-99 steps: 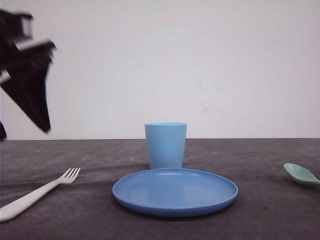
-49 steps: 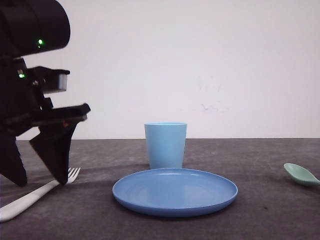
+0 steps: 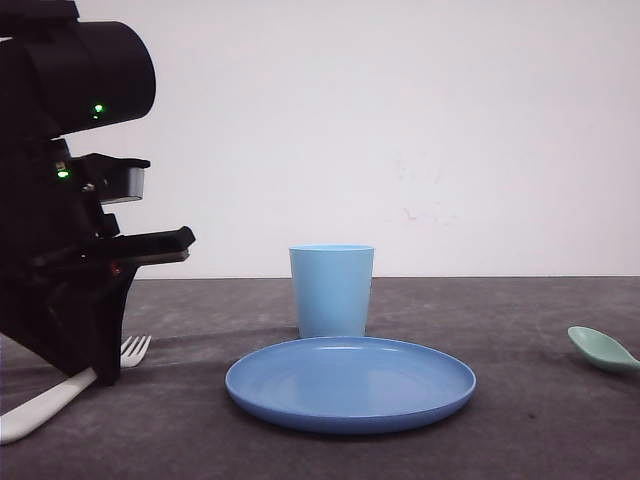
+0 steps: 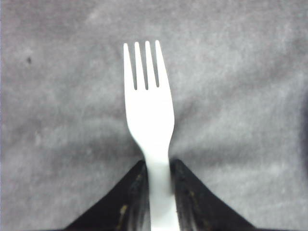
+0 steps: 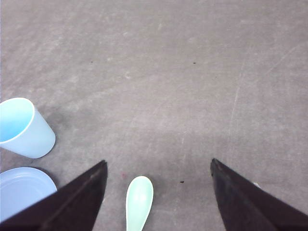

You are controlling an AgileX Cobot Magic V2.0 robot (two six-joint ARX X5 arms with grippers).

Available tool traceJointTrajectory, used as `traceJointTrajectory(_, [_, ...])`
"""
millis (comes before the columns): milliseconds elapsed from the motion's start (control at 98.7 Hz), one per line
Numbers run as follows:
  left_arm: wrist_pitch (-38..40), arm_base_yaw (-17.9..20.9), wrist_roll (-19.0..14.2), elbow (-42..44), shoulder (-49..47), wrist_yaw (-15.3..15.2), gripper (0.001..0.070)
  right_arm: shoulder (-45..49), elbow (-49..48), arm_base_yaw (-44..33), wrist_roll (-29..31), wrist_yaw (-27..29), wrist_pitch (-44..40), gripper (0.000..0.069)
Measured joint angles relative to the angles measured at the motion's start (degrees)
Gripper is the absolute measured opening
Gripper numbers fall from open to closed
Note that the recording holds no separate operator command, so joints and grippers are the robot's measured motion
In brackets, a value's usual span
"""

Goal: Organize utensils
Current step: 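Lower the left gripper onto the white fork and grasp it, then lift the fork with the left gripper and drop it into the blue cup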

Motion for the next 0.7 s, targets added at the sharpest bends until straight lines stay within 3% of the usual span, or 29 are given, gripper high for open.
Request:
traceJointTrajectory(91, [0.28,-0.07,-0.09,0.11,0.04,0.0,0.0044,0.0,0.0,0.0,0.0,0.0,0.0,0.0425])
traceJointTrajectory(385, [1.6,-0.72,-0.42,0.2,-3.5,-0.61,0.0041,0.0,0.0,0.0,0.0,0.0,0.0,0.0425])
traceJointTrajectory(517, [9.4,-1.7,0.44,0.22,-11.32,-2.23,0.0041,0.02,0.0,0.0,0.0,0.0,0.0,0.0425])
traceJointTrajectory(699, [24.96,-3.69,4.07,0.22,-17.57,-5.99,0.0041,0.02,0.0,0.0,0.0,0.0,0.0,0.0425])
